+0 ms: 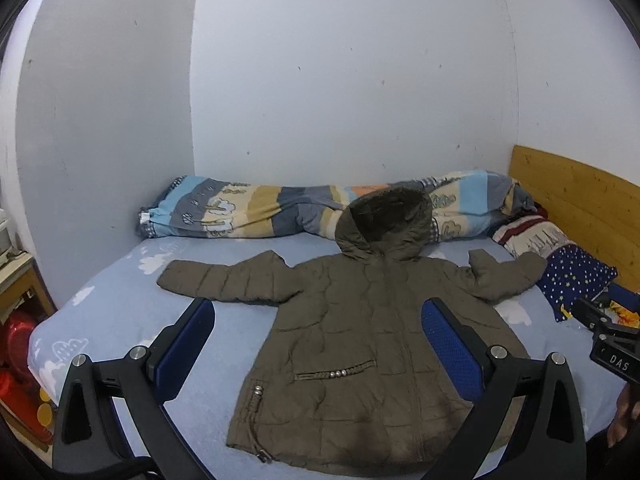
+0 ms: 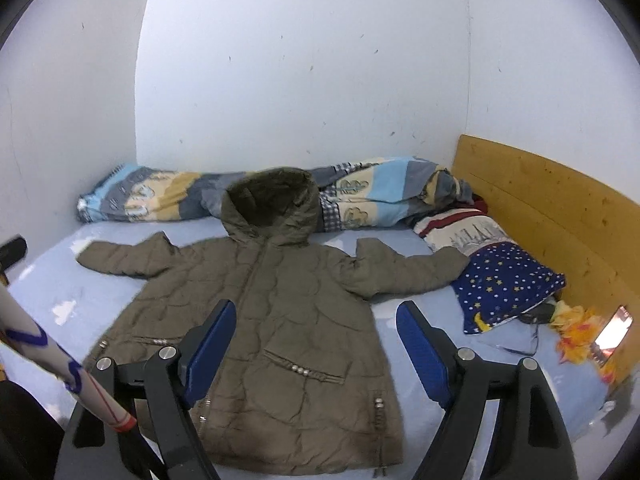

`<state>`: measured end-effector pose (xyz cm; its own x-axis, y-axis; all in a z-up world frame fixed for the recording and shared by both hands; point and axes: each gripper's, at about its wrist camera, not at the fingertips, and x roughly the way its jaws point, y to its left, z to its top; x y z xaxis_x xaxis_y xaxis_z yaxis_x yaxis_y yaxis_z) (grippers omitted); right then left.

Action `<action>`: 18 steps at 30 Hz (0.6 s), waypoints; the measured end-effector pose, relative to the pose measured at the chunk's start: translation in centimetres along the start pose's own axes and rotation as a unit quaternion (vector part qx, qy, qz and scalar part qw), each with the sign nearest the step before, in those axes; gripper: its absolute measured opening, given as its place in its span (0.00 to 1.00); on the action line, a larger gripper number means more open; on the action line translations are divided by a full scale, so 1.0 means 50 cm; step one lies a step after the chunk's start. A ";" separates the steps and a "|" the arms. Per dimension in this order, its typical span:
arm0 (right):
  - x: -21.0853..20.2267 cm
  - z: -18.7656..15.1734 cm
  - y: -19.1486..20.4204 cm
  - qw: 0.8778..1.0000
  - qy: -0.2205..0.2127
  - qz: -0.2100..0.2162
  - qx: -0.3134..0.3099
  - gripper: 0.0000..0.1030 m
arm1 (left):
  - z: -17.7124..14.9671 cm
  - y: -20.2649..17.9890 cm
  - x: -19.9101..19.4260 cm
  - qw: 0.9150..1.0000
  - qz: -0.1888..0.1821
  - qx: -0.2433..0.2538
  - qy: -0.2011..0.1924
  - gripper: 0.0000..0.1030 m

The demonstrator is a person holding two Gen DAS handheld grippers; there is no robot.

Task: Fold large clothes
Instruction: 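Move both tools over the spread olive jacket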

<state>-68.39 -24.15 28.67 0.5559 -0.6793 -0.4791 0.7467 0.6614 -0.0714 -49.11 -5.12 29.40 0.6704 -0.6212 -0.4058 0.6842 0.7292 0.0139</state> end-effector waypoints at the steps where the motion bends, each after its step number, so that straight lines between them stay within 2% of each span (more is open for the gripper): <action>1: 0.010 -0.004 0.003 1.000 0.003 -0.001 -0.001 0.84 | -0.006 -0.003 0.010 1.000 0.002 0.008 0.004 1.00; 4: 0.048 -0.015 0.013 1.000 0.022 -0.005 -0.003 0.84 | -0.027 -0.027 0.049 0.999 0.015 0.037 0.020 1.00; 9: 0.115 -0.032 0.014 0.998 0.055 -0.003 0.003 0.84 | -0.062 -0.037 0.087 0.998 0.018 0.046 0.039 1.00; 13: 0.135 -0.039 0.022 0.998 0.064 0.000 0.000 0.84 | -0.082 -0.039 0.111 0.997 0.018 0.045 0.059 1.00; 18: 0.139 -0.042 0.026 0.997 0.072 -0.002 0.004 0.84 | -0.094 -0.038 0.109 0.997 0.015 0.047 0.063 1.00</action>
<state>-64.35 -27.35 23.43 0.4960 -0.6286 -0.5990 0.7513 0.6566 -0.0669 -48.09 -8.54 22.88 0.6538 -0.5536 -0.5158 0.6917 0.7137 0.1108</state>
